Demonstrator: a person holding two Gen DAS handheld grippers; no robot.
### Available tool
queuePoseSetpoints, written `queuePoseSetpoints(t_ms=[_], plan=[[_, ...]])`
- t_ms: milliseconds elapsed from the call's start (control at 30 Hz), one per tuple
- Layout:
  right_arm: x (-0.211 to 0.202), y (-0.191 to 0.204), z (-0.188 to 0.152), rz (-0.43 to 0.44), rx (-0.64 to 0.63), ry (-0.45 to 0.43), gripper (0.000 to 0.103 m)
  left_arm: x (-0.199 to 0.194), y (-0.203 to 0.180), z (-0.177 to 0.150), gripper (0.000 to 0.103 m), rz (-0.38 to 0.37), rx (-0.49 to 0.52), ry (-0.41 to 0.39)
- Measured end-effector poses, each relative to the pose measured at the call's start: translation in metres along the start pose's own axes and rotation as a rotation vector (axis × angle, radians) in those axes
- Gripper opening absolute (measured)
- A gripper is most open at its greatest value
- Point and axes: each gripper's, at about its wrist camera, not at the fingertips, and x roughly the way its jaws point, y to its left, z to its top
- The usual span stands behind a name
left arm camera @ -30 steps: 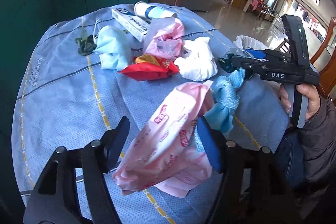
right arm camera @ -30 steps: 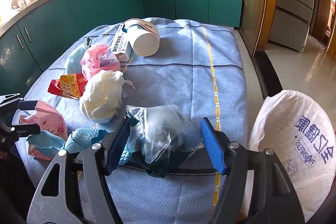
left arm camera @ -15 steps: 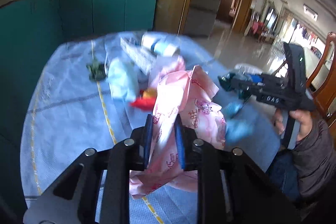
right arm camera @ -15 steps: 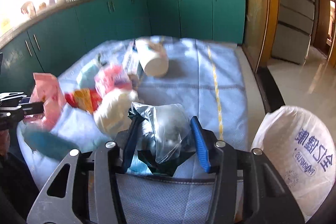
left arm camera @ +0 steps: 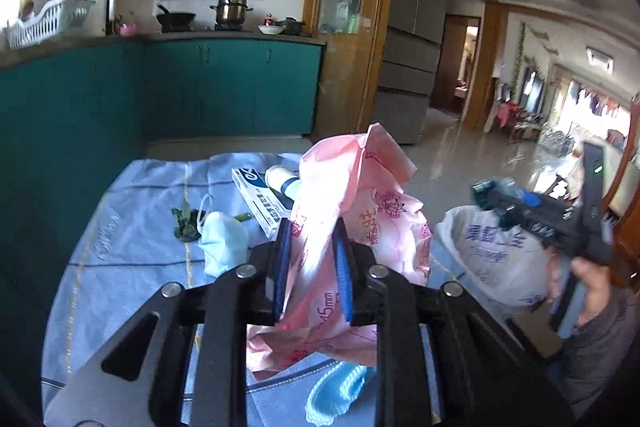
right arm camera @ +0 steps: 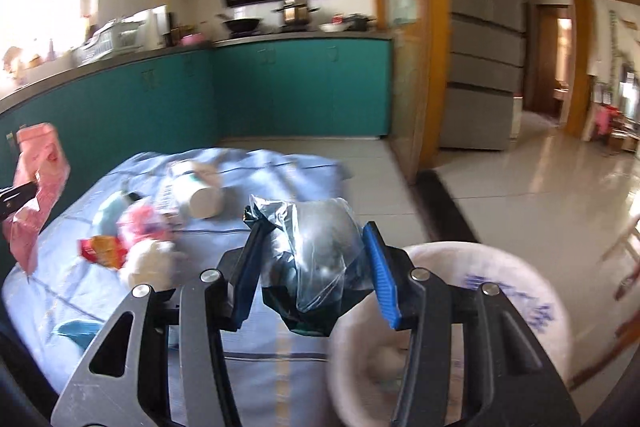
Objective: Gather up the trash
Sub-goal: 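Drop the clear bag into the bin with the right tool while the left drops the pink bag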
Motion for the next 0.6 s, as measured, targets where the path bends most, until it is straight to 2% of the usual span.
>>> queuePoseSetpoints(t_ms=[67, 200, 300, 433, 500, 567, 600], plan=[[-0.014, -0.027, -0.002, -0.049, 0.033, -0.013, 0.05, 0.008, -0.017, 0.004, 0.022, 0.012, 0.043, 0.011], [-0.033, -0.077, -0.007, -0.141, 0.123, -0.022, 0.05, 0.025, -0.075, 0.015, 0.023, -0.125, 0.078, 0.067], [-0.045, -0.108, -0.013, -0.185, 0.198, -0.026, 0.05, 0.055, -0.139, 0.018, 0.023, -0.251, 0.139, 0.123], [-0.056, -0.142, -0.022, -0.218, 0.285, -0.026, 0.05, 0.104, -0.209, 0.014, 0.024, -0.351, 0.159, 0.215], [-0.055, -0.151, -0.025, -0.229, 0.313, -0.017, 0.05, 0.132, -0.239, 0.008, 0.025, -0.363, 0.178, 0.255], [-0.053, -0.16, -0.028, -0.238, 0.34, -0.004, 0.05, 0.159, -0.267, -0.001, 0.039, -0.36, 0.219, 0.3], [-0.052, -0.161, -0.029, -0.237, 0.345, 0.002, 0.05, 0.171, -0.278, -0.006, 0.059, -0.364, 0.241, 0.326]])
